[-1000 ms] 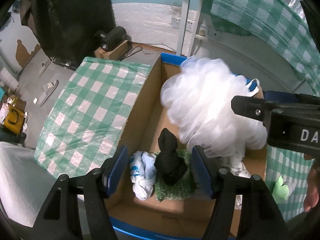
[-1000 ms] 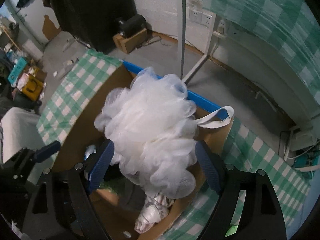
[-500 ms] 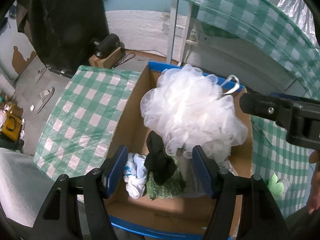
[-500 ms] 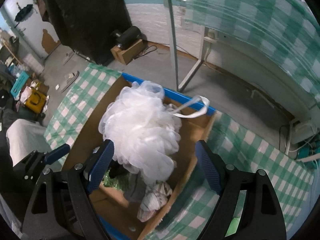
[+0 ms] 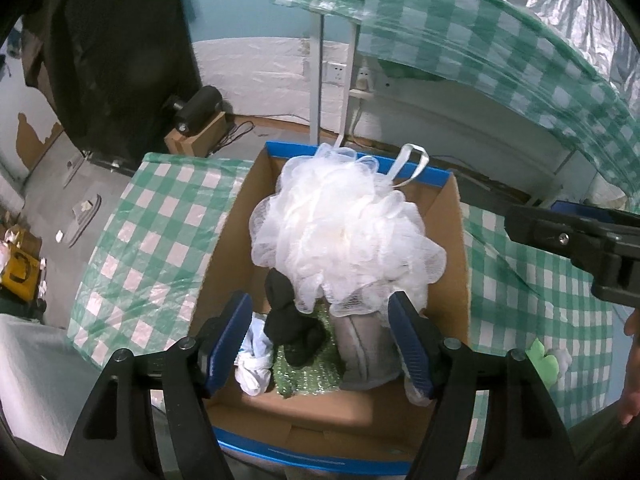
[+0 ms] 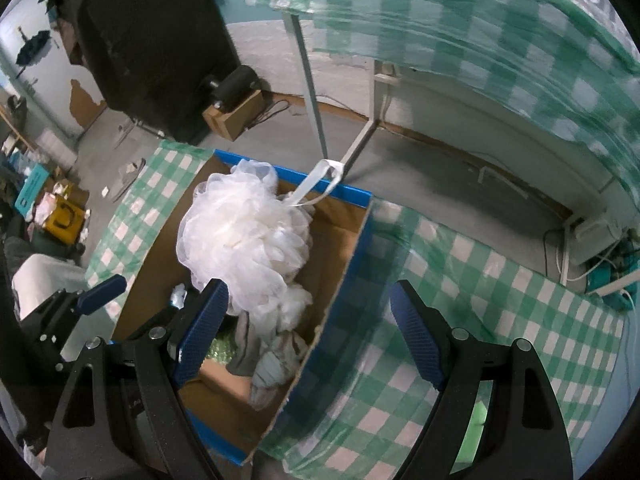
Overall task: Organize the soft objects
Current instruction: 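Withdraw both open tools from the box toward the light-green cup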
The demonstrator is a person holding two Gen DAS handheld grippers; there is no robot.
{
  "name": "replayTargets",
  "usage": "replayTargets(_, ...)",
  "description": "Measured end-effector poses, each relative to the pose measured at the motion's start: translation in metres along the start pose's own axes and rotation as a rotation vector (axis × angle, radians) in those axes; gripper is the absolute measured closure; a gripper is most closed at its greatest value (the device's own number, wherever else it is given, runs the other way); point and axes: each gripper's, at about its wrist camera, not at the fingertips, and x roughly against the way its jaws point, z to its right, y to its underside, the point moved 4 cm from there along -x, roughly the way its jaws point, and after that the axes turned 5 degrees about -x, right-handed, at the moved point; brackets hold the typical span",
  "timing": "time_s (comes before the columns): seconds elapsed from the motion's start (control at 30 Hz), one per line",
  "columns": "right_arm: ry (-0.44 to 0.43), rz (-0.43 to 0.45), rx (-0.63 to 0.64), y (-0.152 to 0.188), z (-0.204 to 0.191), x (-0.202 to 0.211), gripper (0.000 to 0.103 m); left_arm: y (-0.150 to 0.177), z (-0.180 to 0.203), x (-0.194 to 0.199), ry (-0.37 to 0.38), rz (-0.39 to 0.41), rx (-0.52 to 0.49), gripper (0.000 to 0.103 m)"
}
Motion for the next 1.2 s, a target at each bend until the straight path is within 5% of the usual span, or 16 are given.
replayTargets(0.7,0.043,0.033,-0.095,0.037,0.059,0.038,0.020,0.000,0.072,0.010,0.020,0.023,-0.136,0.025)
replayTargets(1.2,0.090,0.040,-0.249,0.075,0.143,0.058,0.020,0.007,0.146,0.009,0.048,0.006,-0.272,0.024)
